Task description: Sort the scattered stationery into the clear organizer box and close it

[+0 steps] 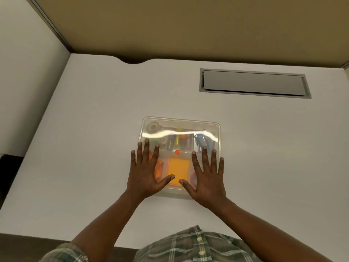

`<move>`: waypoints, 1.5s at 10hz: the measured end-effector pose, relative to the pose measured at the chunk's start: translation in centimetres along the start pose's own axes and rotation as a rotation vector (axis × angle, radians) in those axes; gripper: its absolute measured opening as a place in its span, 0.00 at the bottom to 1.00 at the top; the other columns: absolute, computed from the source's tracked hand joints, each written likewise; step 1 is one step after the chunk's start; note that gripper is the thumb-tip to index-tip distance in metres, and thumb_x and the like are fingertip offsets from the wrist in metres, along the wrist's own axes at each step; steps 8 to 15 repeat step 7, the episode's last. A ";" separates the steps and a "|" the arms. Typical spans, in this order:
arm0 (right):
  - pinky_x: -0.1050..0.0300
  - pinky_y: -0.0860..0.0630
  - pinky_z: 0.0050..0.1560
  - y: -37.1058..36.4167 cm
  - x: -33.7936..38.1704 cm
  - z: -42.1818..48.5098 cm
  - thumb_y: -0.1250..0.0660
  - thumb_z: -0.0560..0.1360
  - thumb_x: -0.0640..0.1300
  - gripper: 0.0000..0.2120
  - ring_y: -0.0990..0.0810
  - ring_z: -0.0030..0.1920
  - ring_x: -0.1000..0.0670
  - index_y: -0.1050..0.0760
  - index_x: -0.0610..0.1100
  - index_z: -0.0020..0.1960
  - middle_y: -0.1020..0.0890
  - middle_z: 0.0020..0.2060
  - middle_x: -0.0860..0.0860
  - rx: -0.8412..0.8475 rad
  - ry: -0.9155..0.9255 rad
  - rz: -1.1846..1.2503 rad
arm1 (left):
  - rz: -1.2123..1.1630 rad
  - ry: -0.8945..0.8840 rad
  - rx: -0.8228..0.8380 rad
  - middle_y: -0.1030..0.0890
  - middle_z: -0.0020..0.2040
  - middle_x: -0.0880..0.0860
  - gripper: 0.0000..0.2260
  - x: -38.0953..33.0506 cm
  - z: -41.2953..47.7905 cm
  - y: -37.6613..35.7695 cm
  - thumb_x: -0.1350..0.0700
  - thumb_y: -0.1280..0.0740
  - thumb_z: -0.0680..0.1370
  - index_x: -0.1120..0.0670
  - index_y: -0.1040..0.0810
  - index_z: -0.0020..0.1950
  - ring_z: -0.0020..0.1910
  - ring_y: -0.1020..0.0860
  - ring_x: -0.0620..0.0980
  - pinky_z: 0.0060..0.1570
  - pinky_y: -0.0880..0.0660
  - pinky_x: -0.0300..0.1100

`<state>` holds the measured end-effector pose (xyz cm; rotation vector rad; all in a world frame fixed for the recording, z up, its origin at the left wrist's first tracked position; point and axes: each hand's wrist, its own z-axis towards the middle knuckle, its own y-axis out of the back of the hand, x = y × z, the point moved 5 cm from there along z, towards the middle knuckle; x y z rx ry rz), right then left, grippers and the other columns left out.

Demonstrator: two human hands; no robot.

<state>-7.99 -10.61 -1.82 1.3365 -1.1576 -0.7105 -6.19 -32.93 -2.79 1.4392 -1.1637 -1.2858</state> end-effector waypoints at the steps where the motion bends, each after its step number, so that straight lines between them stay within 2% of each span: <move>1: 0.29 0.53 0.75 0.1 3.4 2.9 0.50 0.72 0.78 0.48 0.59 0.79 0.34 0.51 0.49 0.81 0.55 0.80 0.40 0.045 0.051 0.011 | 0.029 0.035 0.013 0.57 0.82 0.57 0.51 4.3 1.1 1.6 0.22 0.44 0.69 0.51 0.54 0.81 0.80 0.58 0.60 0.75 0.51 0.64; 2: 0.29 0.53 0.75 -0.1 5.4 4.7 0.52 0.71 0.78 0.48 0.58 0.79 0.34 0.51 0.51 0.81 0.56 0.80 0.41 0.091 0.099 -0.003 | 0.036 0.050 0.021 0.58 0.82 0.56 0.50 7.2 1.5 2.4 0.22 0.44 0.69 0.50 0.55 0.81 0.80 0.59 0.59 0.75 0.49 0.65; 3: 0.30 0.54 0.75 -0.2 8.0 6.9 0.53 0.71 0.78 0.48 0.59 0.78 0.32 0.56 0.51 0.81 0.60 0.80 0.40 0.180 0.156 -0.043 | 0.054 0.082 0.056 0.60 0.82 0.54 0.49 10.5 1.7 3.5 0.22 0.45 0.70 0.48 0.57 0.81 0.80 0.60 0.58 0.75 0.48 0.65; 6: 0.35 0.53 0.75 1.3 9.6 8.0 0.45 0.73 0.73 0.46 0.58 0.79 0.33 0.58 0.51 0.81 0.59 0.80 0.41 0.241 0.204 -0.101 | 0.102 0.087 0.143 0.64 0.81 0.54 0.48 12.0 1.7 4.4 0.22 0.51 0.70 0.47 0.62 0.80 0.79 0.64 0.58 0.76 0.55 0.65; 7: 0.38 0.51 0.77 2.8 7.9 7.5 0.41 0.76 0.67 0.42 0.53 0.80 0.38 0.54 0.49 0.81 0.55 0.81 0.43 0.147 0.227 -0.043 | 0.084 0.134 0.110 0.61 0.81 0.57 0.49 11.0 1.8 4.1 0.21 0.56 0.69 0.51 0.59 0.81 0.80 0.62 0.59 0.75 0.59 0.66; 15: 0.38 0.51 0.77 2.8 7.9 7.5 0.41 0.76 0.67 0.42 0.53 0.80 0.38 0.54 0.49 0.81 0.55 0.81 0.43 0.147 0.227 -0.043 | 0.084 0.134 0.110 0.61 0.81 0.57 0.49 11.0 1.8 4.1 0.21 0.56 0.69 0.51 0.59 0.81 0.80 0.62 0.59 0.75 0.59 0.66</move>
